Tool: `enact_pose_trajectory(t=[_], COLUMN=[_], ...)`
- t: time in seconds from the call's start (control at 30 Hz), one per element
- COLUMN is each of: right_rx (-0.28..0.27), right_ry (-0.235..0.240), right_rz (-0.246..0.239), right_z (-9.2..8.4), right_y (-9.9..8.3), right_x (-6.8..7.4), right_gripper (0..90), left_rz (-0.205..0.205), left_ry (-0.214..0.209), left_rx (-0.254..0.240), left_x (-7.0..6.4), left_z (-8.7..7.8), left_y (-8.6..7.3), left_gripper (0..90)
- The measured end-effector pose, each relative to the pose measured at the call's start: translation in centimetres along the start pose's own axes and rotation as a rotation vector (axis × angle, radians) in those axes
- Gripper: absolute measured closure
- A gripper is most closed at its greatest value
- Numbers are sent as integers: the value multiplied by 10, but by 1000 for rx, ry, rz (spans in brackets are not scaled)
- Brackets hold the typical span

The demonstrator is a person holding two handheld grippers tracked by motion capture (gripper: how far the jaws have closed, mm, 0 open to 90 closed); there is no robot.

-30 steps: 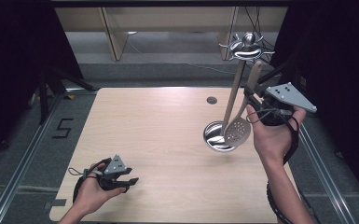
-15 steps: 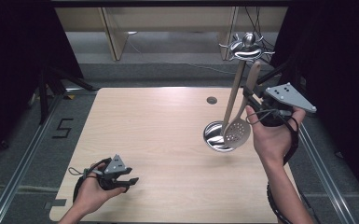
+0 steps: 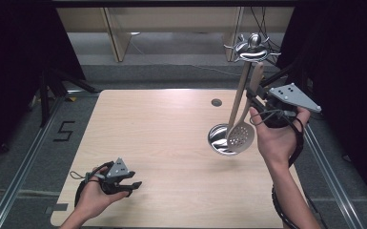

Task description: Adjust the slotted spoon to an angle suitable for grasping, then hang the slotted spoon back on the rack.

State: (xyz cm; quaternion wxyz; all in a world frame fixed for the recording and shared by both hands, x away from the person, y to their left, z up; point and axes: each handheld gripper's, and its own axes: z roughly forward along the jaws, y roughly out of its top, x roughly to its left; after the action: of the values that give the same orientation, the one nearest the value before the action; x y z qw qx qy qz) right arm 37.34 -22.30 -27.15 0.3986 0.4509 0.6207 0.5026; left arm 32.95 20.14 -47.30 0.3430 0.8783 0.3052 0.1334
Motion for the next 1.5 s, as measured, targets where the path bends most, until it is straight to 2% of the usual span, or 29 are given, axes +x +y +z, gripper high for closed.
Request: enact_pose_trajectory(t=[0.13, 0.3, 0.43, 0.47, 0.53, 0.6, 0.7, 0.8, 0.87, 1.07, 1.13, 1.17, 1.23, 1.27, 1.33, 1.37, 1.4, 1.43, 1.47, 1.5], right_rx=[-4, -33, -26, -24, -21, -21, -23, -9, -7, 11, 21, 22, 21, 26, 25, 28, 29, 24, 36, 31], right_ry=[-8, -19, -28, -28, -32, -35, -30, -33, -34, -31, -33, -28, -29, -30, -23, -24, -20, -23, -25, -22], right_rz=[13, -3, -3, 13, 2, 13, 19, 10, 12, 12, 27, 15, 4, 16, -5, -3, 2, -4, 7, -15], right_z=[-1, -5, -5, -5, -5, -5, -4, -3, -3, 2, 3, 4, 6, 6, 8, 8, 9, 10, 11, 12], right_y=[0, 0, -1, -2, -2, -3, -2, -1, -1, -4, -4, -4, -4, -4, -3, -2, -2, -2, -2, -2], right_x=[1, 0, -3, -3, -5, -5, -6, -5, -6, -8, -8, -9, -10, -9, -11, -11, -11, -11, -11, -12], right_gripper=[709, 709, 709, 709, 709, 709, 709, 709, 709, 709, 709, 709, 709, 709, 709, 709, 709, 709, 709, 709], left_rz=[1, -6, -8, -8, -7, 11, 10, -9, 11, 17, 25, -6, 2, -4, -11, 13, 14, -4, -1, 21], left_ry=[-4, 5, 5, 5, 5, 2, 2, 5, 8, 9, 8, 6, 9, 10, 0, 4, 3, 0, -1, -8], left_rx=[7, -3, -3, -2, -1, -2, -2, 2, 1, 4, 8, 3, 4, 4, 3, 3, 4, 5, 4, 2], left_x=[0, 0, -1, -1, -1, 0, 0, -1, 1, 1, 2, 1, 3, 3, 3, 4, 4, 3, 2, 2], left_z=[0, 0, 0, 0, 0, 0, 0, 0, -1, 1, 0, 1, 1, 2, 3, 3, 4, 6, 7, 7], left_y=[0, -1, -1, -2, -2, -2, -2, -3, -2, -1, -1, -1, -1, -1, 1, 2, 3, 4, 4, 5], left_gripper=[529, 529, 529, 529, 529, 529, 529, 529, 529, 529, 529, 529, 529, 529, 529, 529, 529, 529, 529, 529])
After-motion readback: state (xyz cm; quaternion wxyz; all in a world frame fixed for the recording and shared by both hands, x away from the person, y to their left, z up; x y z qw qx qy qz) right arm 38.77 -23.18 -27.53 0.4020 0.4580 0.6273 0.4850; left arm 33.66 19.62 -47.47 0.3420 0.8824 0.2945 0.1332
